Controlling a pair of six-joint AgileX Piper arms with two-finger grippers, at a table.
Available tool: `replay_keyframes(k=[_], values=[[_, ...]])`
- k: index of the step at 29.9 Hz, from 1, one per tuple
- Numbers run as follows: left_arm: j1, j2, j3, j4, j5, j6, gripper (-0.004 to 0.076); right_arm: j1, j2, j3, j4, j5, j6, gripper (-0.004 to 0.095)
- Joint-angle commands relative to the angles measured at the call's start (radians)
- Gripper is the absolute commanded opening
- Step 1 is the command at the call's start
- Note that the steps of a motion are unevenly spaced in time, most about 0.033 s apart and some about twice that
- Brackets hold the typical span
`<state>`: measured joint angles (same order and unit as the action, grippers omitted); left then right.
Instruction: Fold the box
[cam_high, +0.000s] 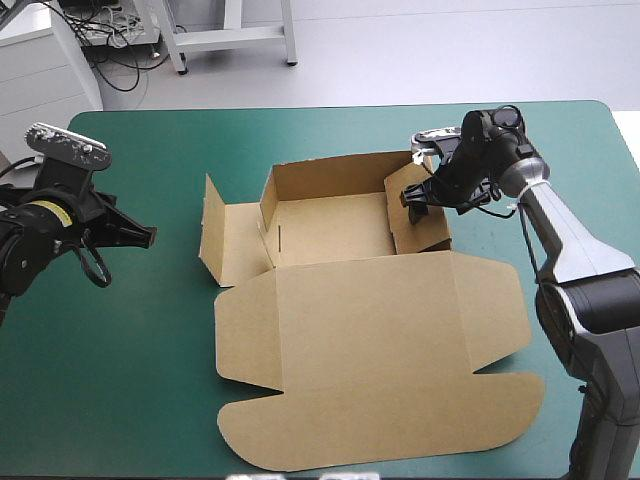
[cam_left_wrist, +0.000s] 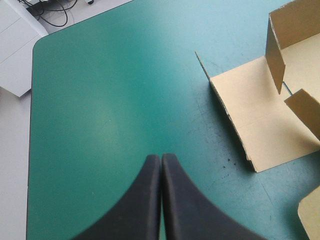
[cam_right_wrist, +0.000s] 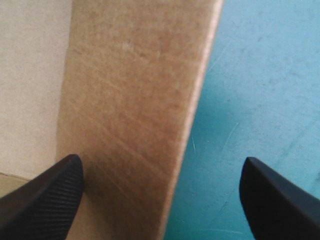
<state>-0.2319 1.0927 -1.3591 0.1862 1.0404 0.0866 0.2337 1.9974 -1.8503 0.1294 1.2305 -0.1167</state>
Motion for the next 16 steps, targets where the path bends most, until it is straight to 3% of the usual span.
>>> replay_keyframes(k=[1, 7, 8, 16], values=[[-0.001, -0.019, -0.024, 0.005, -0.049, -0.012, -0.0009, -0.006, -0.044, -0.029, 0.01, -0.026, -0.001, 0.0626], [-0.001, -0.019, -0.024, -0.004, -0.047, -0.012, -0.0009, -0.006, -0.044, -0.031, 0.003, -0.042, 0.006, 0.0031], [-0.001, -0.019, -0.024, -0.004, -0.044, -0.012, -0.0009, -0.006, -0.044, -0.031, 0.005, -0.042, 0.006, -0.002], [-0.001, -0.019, -0.024, -0.013, -0.041, -0.014, -0.0009, -0.006, -0.045, -0.036, 0.003, -0.03, 0.009, -0.0023]])
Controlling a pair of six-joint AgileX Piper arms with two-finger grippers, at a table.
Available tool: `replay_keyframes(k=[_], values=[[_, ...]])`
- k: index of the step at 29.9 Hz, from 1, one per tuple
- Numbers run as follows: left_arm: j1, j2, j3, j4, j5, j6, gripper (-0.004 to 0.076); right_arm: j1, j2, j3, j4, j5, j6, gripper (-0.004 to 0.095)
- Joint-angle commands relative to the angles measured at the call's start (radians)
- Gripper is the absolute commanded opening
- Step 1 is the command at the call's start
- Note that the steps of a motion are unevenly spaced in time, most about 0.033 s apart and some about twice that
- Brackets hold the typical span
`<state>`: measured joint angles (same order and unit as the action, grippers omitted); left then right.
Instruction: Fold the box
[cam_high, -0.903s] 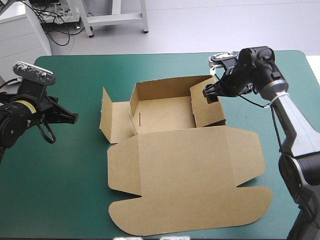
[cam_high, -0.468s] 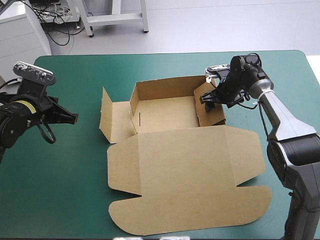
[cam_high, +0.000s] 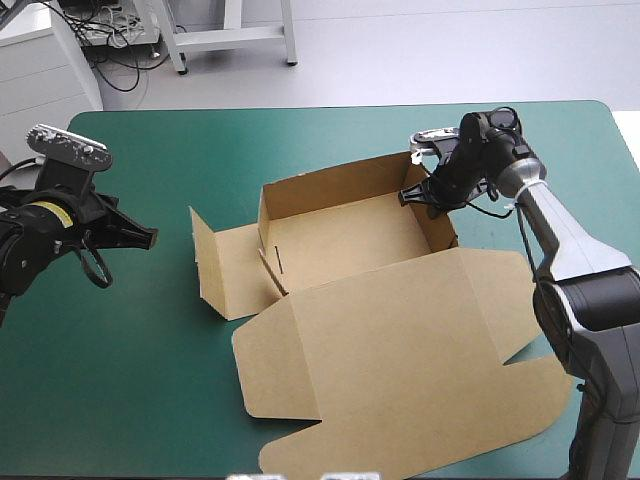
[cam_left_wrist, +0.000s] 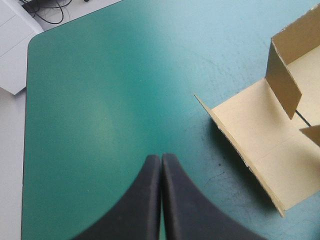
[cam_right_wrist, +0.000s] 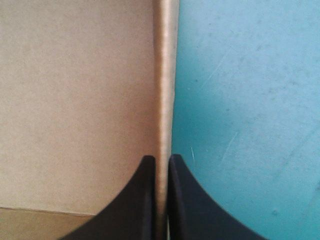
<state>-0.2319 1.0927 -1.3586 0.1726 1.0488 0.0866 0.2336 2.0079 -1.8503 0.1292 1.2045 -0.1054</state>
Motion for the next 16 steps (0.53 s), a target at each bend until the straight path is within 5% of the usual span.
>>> replay_keyframes(k=[1, 16], values=[[-0.001, -0.019, -0.024, 0.0, -0.046, -0.017, -0.0009, -0.006, -0.056, -0.052, 0.003, 0.012, 0.002, -0.0023], [-0.001, 0.068, -0.024, 0.141, 0.065, -0.077, -0.0009, -0.052, -0.301, -0.185, 0.007, 0.042, -0.03, -0.0023]])
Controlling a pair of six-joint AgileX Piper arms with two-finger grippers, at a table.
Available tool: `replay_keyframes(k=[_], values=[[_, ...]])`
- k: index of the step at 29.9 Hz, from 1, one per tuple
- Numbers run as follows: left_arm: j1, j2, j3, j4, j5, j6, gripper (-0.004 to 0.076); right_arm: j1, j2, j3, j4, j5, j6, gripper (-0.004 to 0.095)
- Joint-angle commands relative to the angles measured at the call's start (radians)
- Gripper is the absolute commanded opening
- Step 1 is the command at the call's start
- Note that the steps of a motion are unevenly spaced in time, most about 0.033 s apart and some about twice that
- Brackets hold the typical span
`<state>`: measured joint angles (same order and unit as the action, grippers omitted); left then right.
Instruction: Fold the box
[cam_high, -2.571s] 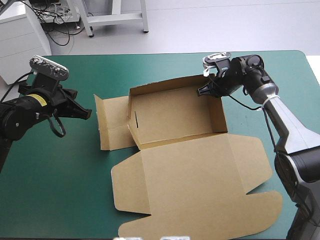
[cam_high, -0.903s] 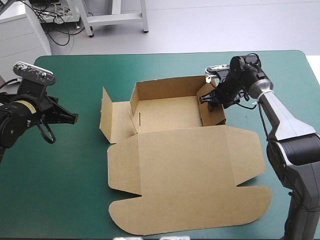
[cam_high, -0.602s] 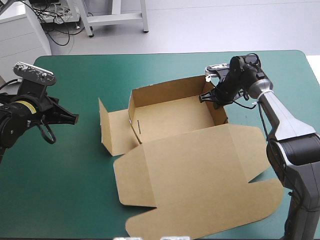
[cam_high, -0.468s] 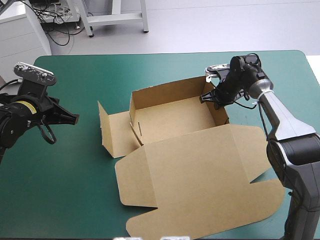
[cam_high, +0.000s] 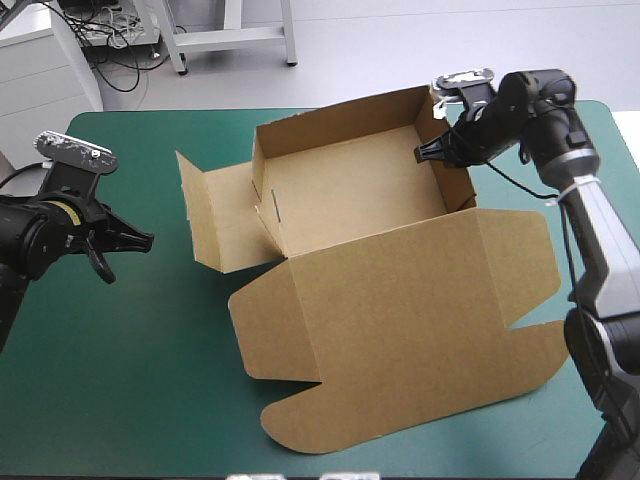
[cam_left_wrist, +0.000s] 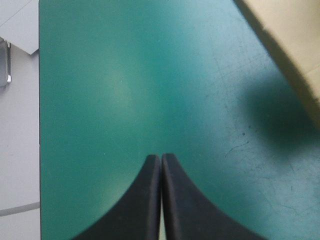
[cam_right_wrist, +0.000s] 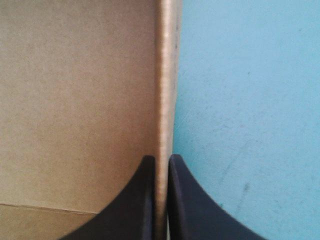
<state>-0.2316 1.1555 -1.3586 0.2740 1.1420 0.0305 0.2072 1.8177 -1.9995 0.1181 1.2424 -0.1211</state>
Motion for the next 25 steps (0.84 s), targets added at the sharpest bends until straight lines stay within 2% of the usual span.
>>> replay_keyframes(k=[1, 5, 9, 13, 16, 22, 25], values=[[-0.001, 0.013, -0.024, 0.053, -0.025, -0.03, -0.0009, -0.035, -0.134, -0.036, 0.018, 0.004, -0.018, -0.0023], [-0.001, 0.034, -0.019, 0.126, -0.058, -0.1, -0.0009, -0.097, -0.216, -0.034, 0.029, 0.004, -0.019, -0.0023], [0.034, 0.034, 0.01, 0.058, -0.141, -0.067, -0.0008, -0.189, -0.283, -0.034, 0.137, 0.004, -0.055, -0.0023], [0.165, 0.034, 0.08, -0.245, -0.291, 0.085, -0.0008, -0.26, -0.327, -0.034, 0.272, 0.004, -0.097, -0.0023], [0.277, 0.036, 0.151, -0.525, -0.404, 0.24, -0.0008, -0.271, -0.342, -0.034, 0.293, 0.004, -0.099, -0.0023], [0.397, 0.078, 0.239, -1.042, -0.409, 0.589, -0.0008, -0.269, -0.343, -0.031, 0.331, 0.004, -0.112, -0.0023], [0.397, 0.12, 0.243, -1.261, -0.344, 0.757, -0.0008, -0.269, -0.343, -0.03, 0.388, 0.004, -0.143, -0.0023]])
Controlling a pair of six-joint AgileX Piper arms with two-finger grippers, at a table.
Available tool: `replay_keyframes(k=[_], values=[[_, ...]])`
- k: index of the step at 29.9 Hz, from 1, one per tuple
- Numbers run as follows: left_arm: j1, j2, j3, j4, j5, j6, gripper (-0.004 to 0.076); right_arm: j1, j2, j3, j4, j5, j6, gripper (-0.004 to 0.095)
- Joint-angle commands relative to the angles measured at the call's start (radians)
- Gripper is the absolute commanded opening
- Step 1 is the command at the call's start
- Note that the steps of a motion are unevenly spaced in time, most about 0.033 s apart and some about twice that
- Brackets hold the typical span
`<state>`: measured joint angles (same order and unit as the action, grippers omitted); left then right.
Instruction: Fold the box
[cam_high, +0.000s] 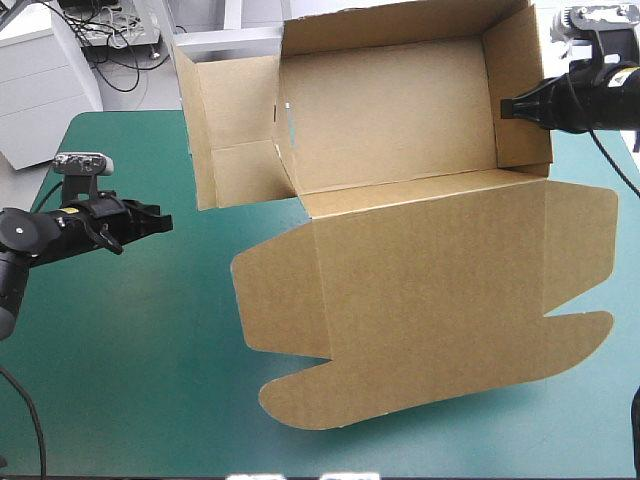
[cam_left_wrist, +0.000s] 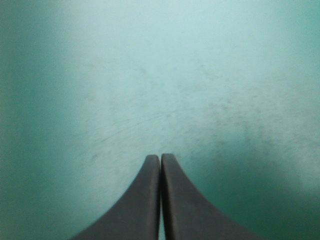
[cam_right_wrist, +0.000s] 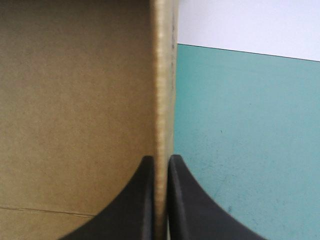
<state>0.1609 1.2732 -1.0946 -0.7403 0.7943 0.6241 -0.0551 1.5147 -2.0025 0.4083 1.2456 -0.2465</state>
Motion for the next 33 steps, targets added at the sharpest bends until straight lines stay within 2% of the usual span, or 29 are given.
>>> replay_keyframes(k=[1, 3, 5, 10, 22, 25, 27, 29, 31, 33], values=[[0.004, 0.013, -0.021, -0.309, 0.029, 0.202, -0.0008, -0.006, -0.04, -0.027, 0.111, 0.001, -0.018, -0.0023], [0.004, 0.038, -0.021, -0.442, 0.098, 0.301, -0.0008, -0.006, -0.04, -0.021, 0.138, 0.001, -0.035, -0.0023], [0.004, 0.059, -0.021, -0.524, 0.132, 0.335, -0.0008, -0.006, -0.045, 0.004, 0.155, 0.001, -0.052, -0.0023], [0.004, 0.077, -0.023, -0.621, 0.172, 0.342, -0.0008, -0.006, -0.051, 0.064, 0.17, 0.001, -0.08, -0.0023], [0.004, 0.082, -0.023, -0.865, 0.493, 0.382, -0.0008, -0.006, -0.051, 0.081, 0.17, -0.023, -0.105, -0.0021], [0.004, 0.082, -0.025, -0.886, 0.51, 0.382, -0.0008, 0.0, -0.051, 0.081, 0.168, -0.028, -0.105, -0.0021], [0.004, 0.082, -0.03, -0.874, 0.51, 0.382, 0.0, 0.026, -0.051, 0.081, 0.127, -0.029, -0.105, -0.0017], [0.004, 0.082, -0.048, -0.851, 0.51, 0.379, 0.0045, 0.067, -0.051, 0.081, 0.051, -0.034, -0.087, -0.0017], [0.004, 0.082, -0.061, -0.844, 0.51, 0.364, 0.0135, 0.113, -0.051, 0.081, -0.03, -0.052, -0.051, -0.0017], [0.004, 0.082, -0.075, -0.846, 0.51, 0.355, 0.0284, 0.157, -0.051, 0.081, -0.102, -0.078, -0.019, -0.0017]])
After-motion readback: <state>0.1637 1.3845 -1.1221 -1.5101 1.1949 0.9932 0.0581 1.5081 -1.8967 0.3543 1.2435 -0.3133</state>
